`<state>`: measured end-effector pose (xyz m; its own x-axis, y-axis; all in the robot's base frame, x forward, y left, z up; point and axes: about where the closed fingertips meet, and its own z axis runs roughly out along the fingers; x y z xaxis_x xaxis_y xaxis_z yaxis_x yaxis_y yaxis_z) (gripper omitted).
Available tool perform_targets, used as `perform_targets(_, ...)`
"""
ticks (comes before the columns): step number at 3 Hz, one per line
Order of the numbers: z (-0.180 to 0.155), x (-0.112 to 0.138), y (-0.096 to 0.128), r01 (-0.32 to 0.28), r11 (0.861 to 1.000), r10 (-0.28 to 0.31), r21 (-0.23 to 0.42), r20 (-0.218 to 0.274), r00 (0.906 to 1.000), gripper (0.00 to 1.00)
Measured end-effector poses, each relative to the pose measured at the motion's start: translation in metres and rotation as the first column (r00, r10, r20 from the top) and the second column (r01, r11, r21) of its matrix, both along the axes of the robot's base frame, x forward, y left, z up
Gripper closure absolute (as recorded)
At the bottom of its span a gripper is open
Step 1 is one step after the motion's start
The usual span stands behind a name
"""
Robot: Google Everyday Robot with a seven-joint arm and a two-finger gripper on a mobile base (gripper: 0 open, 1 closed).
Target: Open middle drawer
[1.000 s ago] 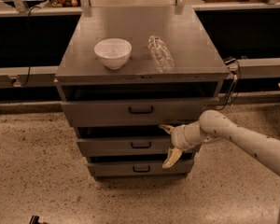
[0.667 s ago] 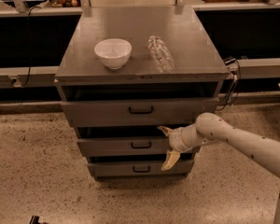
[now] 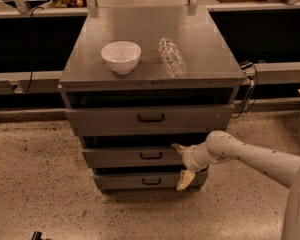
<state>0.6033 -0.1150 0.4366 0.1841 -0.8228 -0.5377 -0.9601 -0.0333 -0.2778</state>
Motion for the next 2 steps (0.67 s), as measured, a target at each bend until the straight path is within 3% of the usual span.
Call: perform_targets(2, -0.006, 0.018, -0.011, -0.002, 0.999, 0.004, -0.049, 0.052, 0.9986, 0.0)
